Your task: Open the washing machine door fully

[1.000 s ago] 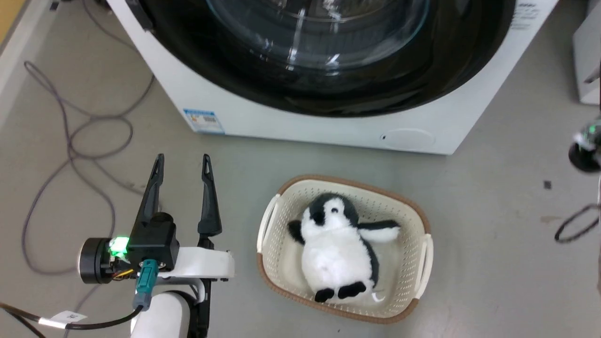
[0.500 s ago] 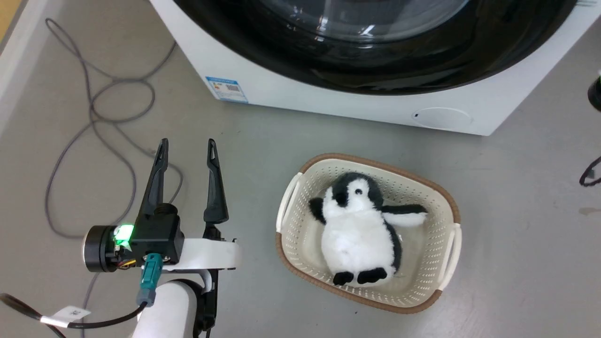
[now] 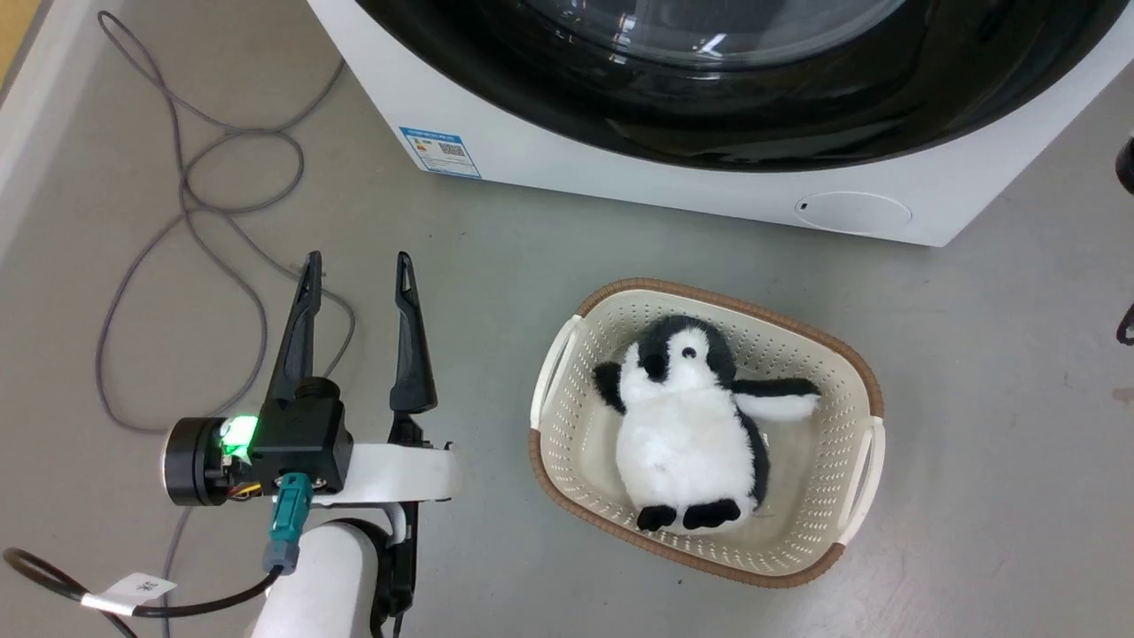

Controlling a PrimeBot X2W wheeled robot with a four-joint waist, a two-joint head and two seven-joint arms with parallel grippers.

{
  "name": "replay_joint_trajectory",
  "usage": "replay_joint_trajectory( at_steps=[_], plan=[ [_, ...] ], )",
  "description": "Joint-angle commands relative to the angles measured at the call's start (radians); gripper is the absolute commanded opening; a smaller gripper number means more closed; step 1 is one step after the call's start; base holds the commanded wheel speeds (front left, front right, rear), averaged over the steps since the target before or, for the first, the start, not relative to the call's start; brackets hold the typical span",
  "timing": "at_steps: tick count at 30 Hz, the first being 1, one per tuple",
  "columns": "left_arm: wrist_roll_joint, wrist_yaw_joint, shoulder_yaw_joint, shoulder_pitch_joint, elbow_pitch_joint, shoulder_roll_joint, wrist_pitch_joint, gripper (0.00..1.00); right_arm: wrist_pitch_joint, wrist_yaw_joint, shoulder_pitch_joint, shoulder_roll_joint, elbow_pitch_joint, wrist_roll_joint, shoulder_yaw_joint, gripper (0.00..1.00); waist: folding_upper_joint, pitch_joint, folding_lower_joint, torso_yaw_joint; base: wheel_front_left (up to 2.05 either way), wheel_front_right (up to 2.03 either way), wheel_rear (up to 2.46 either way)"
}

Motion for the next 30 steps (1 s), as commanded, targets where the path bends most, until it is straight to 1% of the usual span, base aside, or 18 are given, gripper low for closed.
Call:
replay_joint_trajectory(
  at_steps=[1, 5, 15, 22, 30],
  plan=[
    [0.002, -0.001, 0.0, -0.012, 0.003, -0.001, -0.006, 1.0, 0.031, 0.001, 0.005, 0.018, -0.006, -0.007, 0.024, 0.0, 0.0, -0.001, -0.0001, -0.001, 0.0, 0.0, 0.0],
    [0.003, -0.005, 0.0, -0.012, 0.008, -0.001, -0.006, 1.0, 0.083, 0.001, 0.02, 0.021, -0.023, -0.012, 0.047, 0.0, 0.0, -0.007, -0.0001, -0.005, 0.0, 0.0, 0.0],
    [0.009, -0.012, 0.019, 0.016, 0.022, 0.0, -0.006, 1.0, 0.144, 0.001, 0.103, 0.038, -0.07, -0.029, 0.084, 0.0, 0.0, -0.057, -0.0001, -0.032, 0.0, 0.0, 0.0],
    [0.015, -0.022, 0.03, 0.044, 0.033, 0.011, -0.006, 1.0, 0.197, 0.001, 0.215, 0.058, -0.157, -0.032, 0.114, 0.0, 0.0, -0.103, -0.0001, -0.054, 0.0, 0.0, 0.0],
    [0.019, -0.025, 0.038, 0.079, 0.042, 0.02, -0.006, 1.0, 0.27, 0.001, 0.366, 0.087, -0.293, -0.024, 0.157, 0.0, 0.0, -0.152, -0.0001, -0.075, 0.0, 0.0, 0.0]
  ],
)
